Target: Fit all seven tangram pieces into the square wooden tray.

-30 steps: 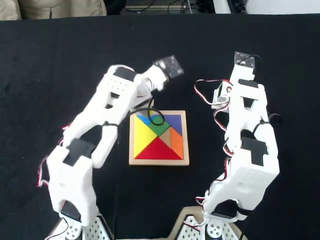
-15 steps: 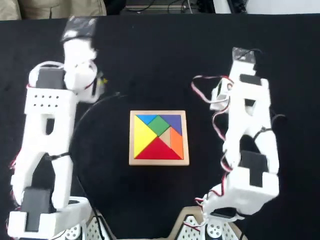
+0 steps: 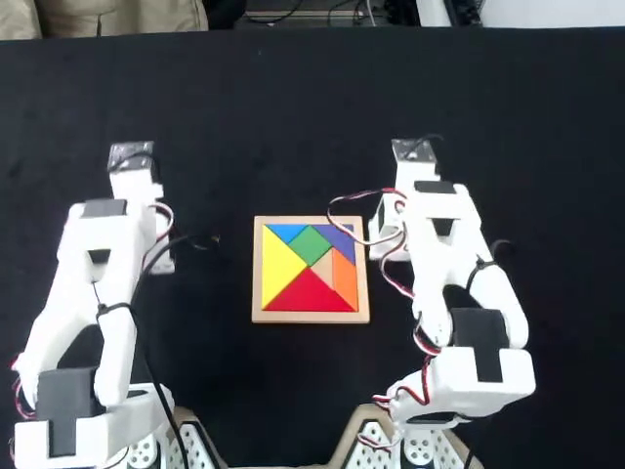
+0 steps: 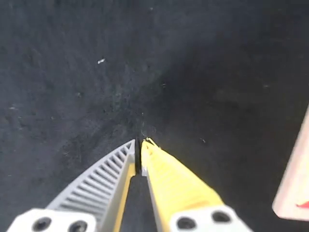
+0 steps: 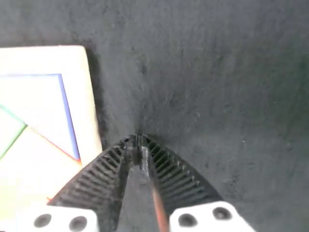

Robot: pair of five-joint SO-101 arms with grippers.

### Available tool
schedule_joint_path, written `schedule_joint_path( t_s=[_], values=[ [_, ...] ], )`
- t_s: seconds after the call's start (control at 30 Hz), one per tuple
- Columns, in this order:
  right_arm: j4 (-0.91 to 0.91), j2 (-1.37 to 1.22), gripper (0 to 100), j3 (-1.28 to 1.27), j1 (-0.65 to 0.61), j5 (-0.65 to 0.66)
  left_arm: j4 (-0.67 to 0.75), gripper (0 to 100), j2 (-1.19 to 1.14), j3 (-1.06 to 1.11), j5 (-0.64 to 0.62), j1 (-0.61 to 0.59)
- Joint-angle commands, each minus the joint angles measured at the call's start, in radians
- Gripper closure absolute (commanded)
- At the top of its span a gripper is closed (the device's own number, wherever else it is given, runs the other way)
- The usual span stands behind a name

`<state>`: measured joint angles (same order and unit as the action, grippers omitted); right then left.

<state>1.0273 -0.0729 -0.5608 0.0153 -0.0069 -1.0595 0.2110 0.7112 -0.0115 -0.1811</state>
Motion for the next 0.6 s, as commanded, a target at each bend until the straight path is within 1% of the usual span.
schedule_joint_path(
  t_s=[0.0,0.13,0.33,0.43,0.57],
  values=[
    [-0.032,-0.013,98.8,0.013,-0.006,0.012,0.109,97,0.04,0.073,-0.014,-0.004],
    [-0.034,-0.068,98.8,0.053,-0.015,0.009,0.12,97,0.04,0.091,-0.011,-0.013],
    [-0.031,-0.108,98.8,0.093,-0.087,0.003,0.12,97,0.04,0.093,-0.011,-0.012],
    [-0.029,-0.114,98.8,0.113,-0.1,0.002,0.12,97,0.034,0.093,-0.011,-0.012],
    [-0.028,-0.114,98.8,0.119,-0.103,-0.063,0.12,97,0.031,0.093,-0.011,-0.012]
  ],
)
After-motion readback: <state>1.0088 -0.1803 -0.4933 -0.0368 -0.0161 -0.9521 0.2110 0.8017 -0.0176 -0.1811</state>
